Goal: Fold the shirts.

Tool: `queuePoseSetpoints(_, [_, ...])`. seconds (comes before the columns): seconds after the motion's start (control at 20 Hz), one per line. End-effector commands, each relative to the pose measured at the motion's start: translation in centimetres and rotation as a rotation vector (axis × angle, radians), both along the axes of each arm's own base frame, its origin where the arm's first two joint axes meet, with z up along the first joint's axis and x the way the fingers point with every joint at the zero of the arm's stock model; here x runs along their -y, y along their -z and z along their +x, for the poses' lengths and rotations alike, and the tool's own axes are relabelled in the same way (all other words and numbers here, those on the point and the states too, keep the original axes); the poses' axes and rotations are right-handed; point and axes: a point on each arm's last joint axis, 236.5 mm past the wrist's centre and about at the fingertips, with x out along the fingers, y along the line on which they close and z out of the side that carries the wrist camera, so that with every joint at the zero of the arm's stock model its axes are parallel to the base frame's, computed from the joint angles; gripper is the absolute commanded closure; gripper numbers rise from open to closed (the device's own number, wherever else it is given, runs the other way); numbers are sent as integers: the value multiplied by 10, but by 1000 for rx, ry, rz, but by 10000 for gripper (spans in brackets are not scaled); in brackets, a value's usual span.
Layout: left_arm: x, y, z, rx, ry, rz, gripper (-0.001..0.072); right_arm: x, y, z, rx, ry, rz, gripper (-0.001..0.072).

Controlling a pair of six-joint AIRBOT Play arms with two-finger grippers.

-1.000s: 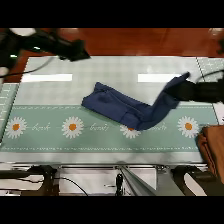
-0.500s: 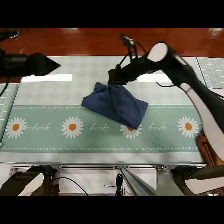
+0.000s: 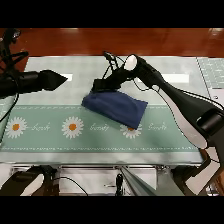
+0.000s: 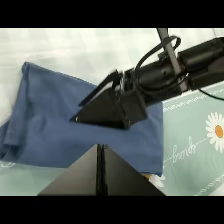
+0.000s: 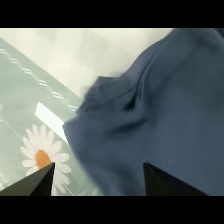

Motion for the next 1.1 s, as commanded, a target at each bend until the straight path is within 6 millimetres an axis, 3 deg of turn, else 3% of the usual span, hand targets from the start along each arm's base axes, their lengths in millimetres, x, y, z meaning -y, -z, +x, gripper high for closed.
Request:
queuePoseSetpoints(0.0, [6, 0, 0, -3, 8, -19, 678, 40, -38, 12, -6, -3, 5, 75])
queuePoseSetpoints(0.1, [4, 3, 1, -4, 4, -6, 678, 109, -75, 9, 1, 6, -73, 76])
queuePoseSetpoints(0.25, [-3, 20, 1, -29, -1, 41, 678, 246, -111, -2, 70, 162, -373, 75])
queuePoseSetpoints(0.3, [-4, 28, 0, -44, -3, 49, 678, 284, -117, -11, 91, 254, -428, 76])
queuePoseSetpoints(0.4, [-5, 49, -5, -88, -7, 51, 678, 325, -106, -36, 124, 453, -402, 76])
queuePoseSetpoints(0.5, [-5, 70, -12, -134, -10, 53, 678, 333, -62, -74, 105, 616, -305, 76])
queuePoseSetpoints(0.6, [-7, 87, -17, -171, -15, 56, 678, 318, -14, -105, 25, 786, -133, 77])
queuePoseSetpoints(0.7, [-7, 96, -19, -188, -22, 56, 678, 294, 21, -122, -81, 876, 16, 77])
queuePoseSetpoints(0.95, [-4, 96, -18, -193, -39, 15, 678, 250, 90, -139, -246, 726, -69, 77])
queuePoseSetpoints(1.05, [-1, 95, -19, -198, -36, 0, 678, 230, 107, -141, -328, 628, -64, 77])
